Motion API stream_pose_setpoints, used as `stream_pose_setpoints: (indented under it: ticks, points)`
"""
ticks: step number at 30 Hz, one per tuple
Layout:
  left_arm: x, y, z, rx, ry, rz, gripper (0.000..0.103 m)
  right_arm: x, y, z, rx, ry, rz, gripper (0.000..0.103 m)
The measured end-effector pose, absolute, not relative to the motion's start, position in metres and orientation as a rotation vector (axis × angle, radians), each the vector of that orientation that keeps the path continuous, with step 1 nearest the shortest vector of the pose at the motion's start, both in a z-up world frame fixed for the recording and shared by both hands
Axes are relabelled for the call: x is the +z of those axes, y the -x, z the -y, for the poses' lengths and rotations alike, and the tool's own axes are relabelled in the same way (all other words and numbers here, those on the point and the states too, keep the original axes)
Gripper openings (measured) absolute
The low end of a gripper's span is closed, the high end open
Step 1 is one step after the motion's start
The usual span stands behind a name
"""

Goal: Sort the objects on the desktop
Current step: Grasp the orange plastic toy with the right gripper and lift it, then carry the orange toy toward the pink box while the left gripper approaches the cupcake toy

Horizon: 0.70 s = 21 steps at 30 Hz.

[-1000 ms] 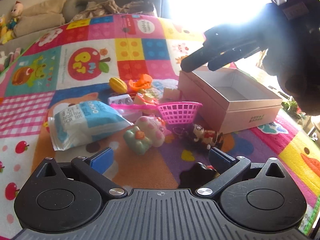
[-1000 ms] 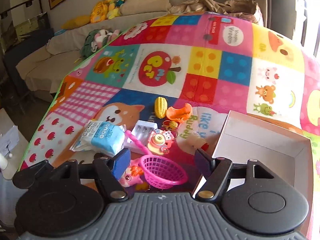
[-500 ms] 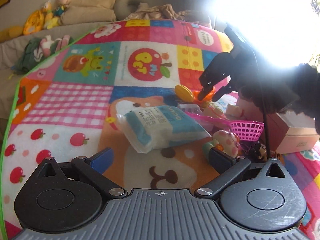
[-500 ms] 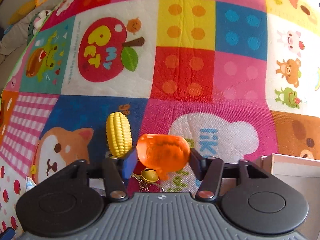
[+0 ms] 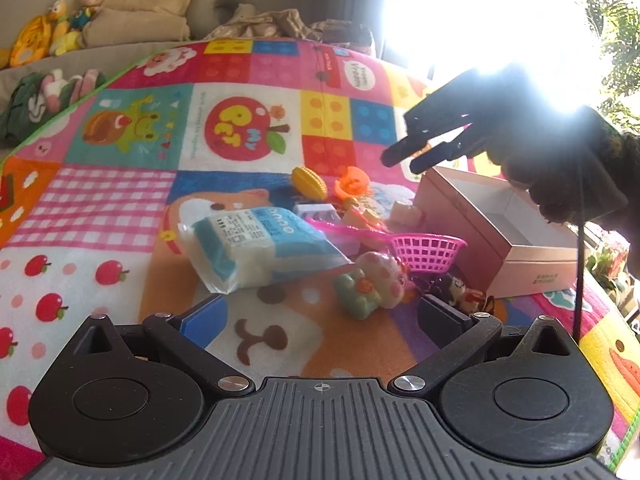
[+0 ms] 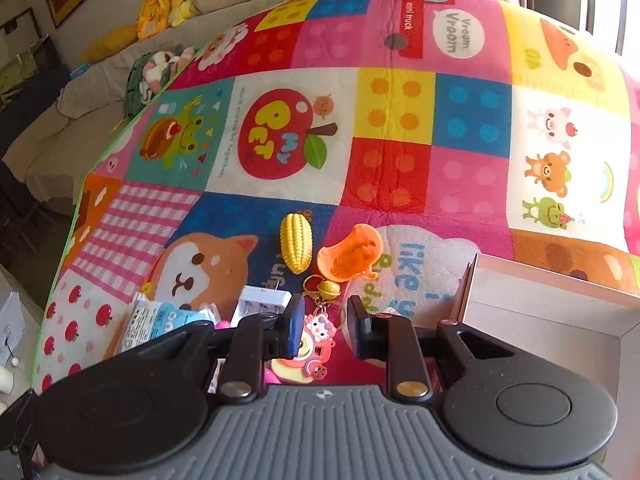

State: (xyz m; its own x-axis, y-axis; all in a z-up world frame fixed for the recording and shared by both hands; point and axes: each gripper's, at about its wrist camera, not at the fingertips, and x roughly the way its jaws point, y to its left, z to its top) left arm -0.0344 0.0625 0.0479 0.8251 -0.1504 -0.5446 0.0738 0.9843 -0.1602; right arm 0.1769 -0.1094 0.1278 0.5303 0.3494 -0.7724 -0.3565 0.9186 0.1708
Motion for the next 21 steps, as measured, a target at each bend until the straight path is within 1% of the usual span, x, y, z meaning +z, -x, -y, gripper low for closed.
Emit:
stream_pose_setpoints:
  ticks: [1, 2, 3, 6, 9, 11, 13, 17, 21]
  points:
    - [0.049, 0.034, -0.063, -0.117, 0.139, -0.588, 0.103, 0.125, -0.186, 0.109, 0.412, -0.019, -0.940, 0.050]
    - [0.049, 0.034, -0.064, -0.118, 0.143, -0.587, 0.103, 0.121, -0.196, 0.107, 0.396, -0.040, -0.951, 0.070]
    - [0.048, 0.035, -0.066, -0.119, 0.147, -0.587, 0.103, 0.116, -0.205, 0.102, 0.377, -0.032, -0.951, 0.072]
    - [0.044, 0.036, -0.073, -0.118, 0.163, -0.596, 0.103, 0.097, -0.233, 0.081, 0.317, 0.043, -0.967, 0.072]
    - [0.039, 0.038, -0.082, -0.104, 0.190, -0.607, 0.103, 0.072, -0.263, 0.067, 0.256, 0.060, -1.031, 0.071]
    - [0.036, 0.039, -0.089, -0.087, 0.207, -0.611, 0.103, 0.061, -0.274, 0.061, 0.250, 0.061, -1.065, 0.055]
    - [0.035, 0.040, -0.097, -0.068, 0.225, -0.610, 0.103, 0.059, -0.273, 0.059, 0.249, 0.074, -1.052, 0.055]
    - [0.037, 0.043, -0.104, -0.047, 0.240, -0.603, 0.103, 0.080, -0.248, 0.066, 0.290, 0.064, -1.006, 0.054]
    - [0.042, 0.053, -0.094, -0.073, 0.200, -0.591, 0.103, 0.126, -0.174, 0.092, 0.444, 0.036, -0.911, 0.054]
